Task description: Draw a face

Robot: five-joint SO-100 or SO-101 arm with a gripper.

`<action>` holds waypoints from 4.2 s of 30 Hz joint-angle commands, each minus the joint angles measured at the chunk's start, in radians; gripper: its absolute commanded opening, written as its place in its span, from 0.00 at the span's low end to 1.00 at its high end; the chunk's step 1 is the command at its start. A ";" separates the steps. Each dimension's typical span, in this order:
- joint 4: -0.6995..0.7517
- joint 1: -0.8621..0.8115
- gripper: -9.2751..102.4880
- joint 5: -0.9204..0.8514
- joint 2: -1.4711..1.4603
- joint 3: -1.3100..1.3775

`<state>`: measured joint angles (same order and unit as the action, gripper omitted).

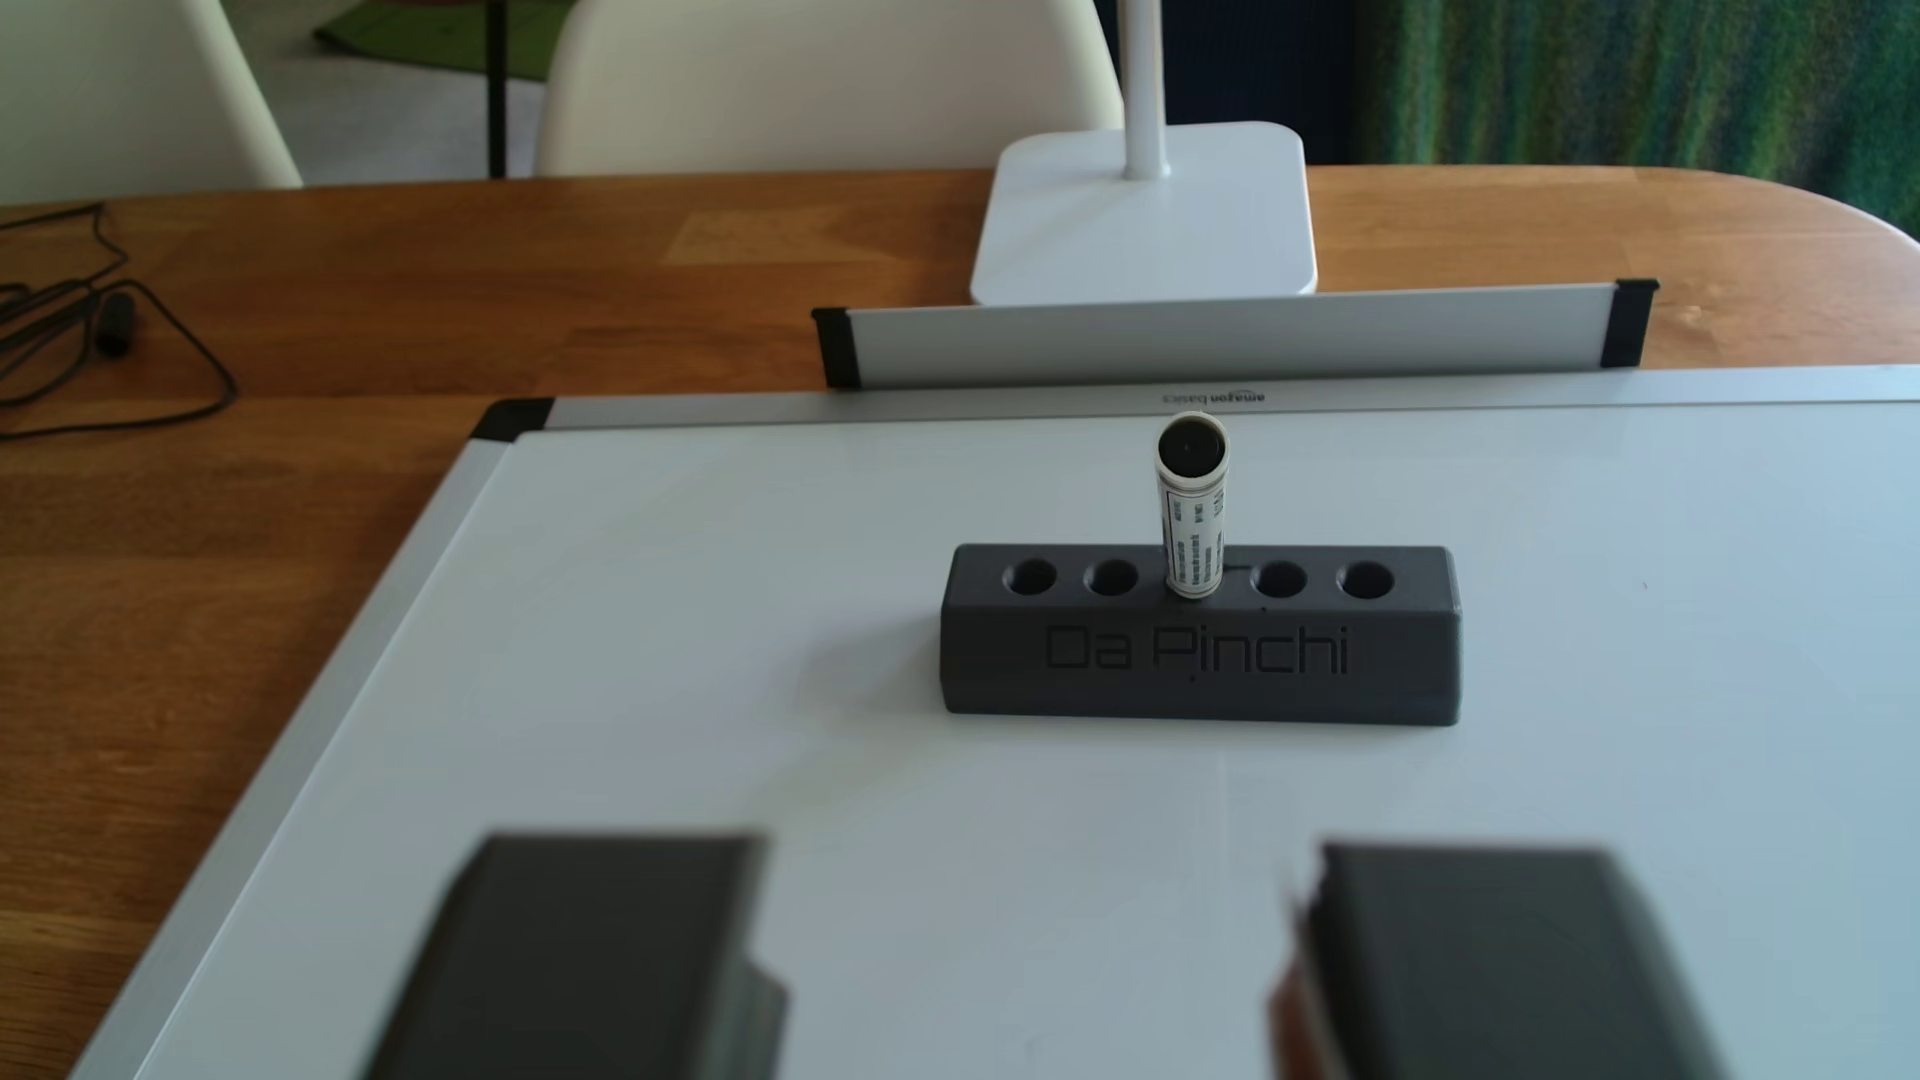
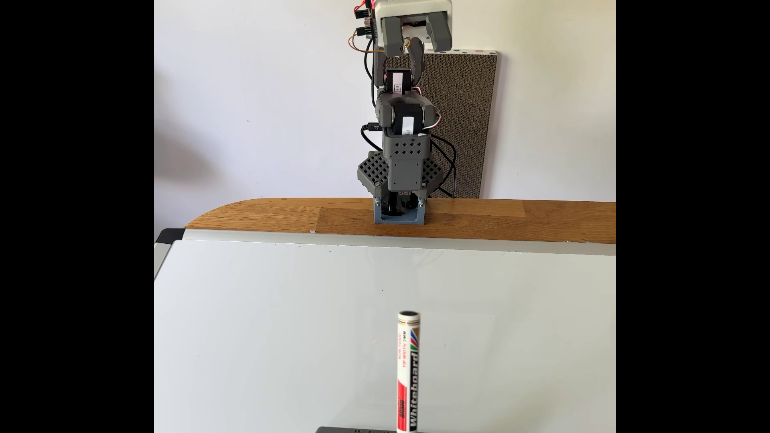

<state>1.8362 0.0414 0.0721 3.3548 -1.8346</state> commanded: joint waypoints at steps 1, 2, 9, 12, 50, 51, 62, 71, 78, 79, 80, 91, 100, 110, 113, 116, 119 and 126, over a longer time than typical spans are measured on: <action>-0.014 -0.002 0.98 0.002 0.077 0.000; -0.014 -0.002 0.98 -0.002 0.077 0.000; -0.014 0.000 0.98 -0.005 0.077 0.000; -0.014 0.000 0.98 -0.005 0.077 0.000; -0.015 -0.002 0.98 -0.006 0.067 0.011; -0.015 -0.002 0.98 -0.008 0.054 0.011; -0.138 -0.002 0.98 -0.011 -0.479 0.225; -0.224 -0.003 0.98 -0.138 -0.937 0.376; -0.405 -0.049 0.98 -0.178 -1.224 0.396; -0.430 -0.064 0.98 -0.189 -1.262 0.410; -0.453 -0.080 0.98 -0.202 -1.296 0.426; -0.543 -0.110 0.98 -0.259 -1.598 0.627; -0.644 -0.069 0.98 -0.258 -1.730 0.644; -0.701 -0.069 0.98 -0.259 -1.841 0.661; -0.709 -0.069 0.98 -0.259 -1.873 0.661; -0.732 -0.074 0.98 -0.259 -1.898 0.661; -0.750 -0.074 0.98 -0.259 -1.917 0.661; -0.747 -0.081 0.98 -0.259 -1.951 0.660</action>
<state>1.1167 -0.0276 -0.1825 1.3913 -1.2456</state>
